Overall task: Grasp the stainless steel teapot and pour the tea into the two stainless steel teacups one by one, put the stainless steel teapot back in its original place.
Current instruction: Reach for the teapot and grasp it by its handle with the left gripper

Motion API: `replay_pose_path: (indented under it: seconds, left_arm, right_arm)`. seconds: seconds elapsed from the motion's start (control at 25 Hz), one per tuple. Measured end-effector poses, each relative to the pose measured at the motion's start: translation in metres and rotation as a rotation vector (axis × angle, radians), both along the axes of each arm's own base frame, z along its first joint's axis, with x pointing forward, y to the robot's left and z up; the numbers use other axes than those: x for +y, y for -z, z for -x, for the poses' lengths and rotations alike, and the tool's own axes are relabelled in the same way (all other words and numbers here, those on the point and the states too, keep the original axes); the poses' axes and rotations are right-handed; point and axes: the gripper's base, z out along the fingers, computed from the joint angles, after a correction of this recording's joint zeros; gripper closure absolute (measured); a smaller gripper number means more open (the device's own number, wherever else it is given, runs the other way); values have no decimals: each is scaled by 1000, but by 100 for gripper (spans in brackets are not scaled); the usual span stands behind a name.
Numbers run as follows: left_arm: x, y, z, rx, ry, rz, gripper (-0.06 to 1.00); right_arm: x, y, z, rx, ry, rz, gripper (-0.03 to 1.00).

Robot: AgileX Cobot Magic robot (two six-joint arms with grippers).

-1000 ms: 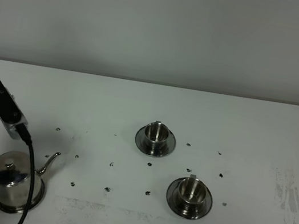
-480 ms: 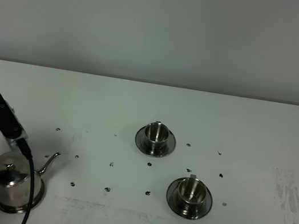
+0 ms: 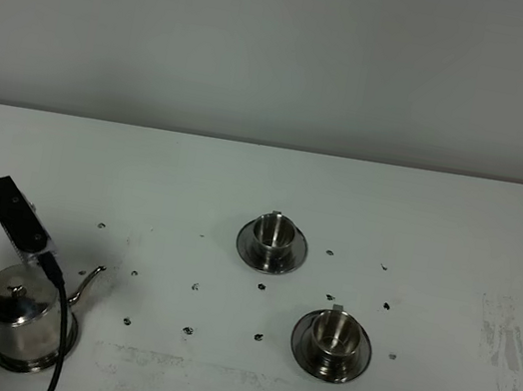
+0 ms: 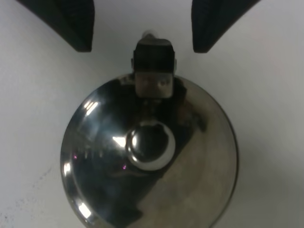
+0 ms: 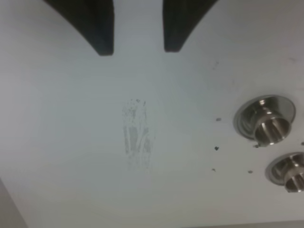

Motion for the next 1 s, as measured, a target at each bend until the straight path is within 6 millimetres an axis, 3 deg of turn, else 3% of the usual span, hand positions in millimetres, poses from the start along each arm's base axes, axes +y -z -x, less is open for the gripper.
replay_pose_path:
  seconds: [1.0]
  left_arm:
    - [0, 22, -11, 14, 42, -26, 47]
  right_arm:
    - [0, 0, 0, 0, 0, 0, 73]
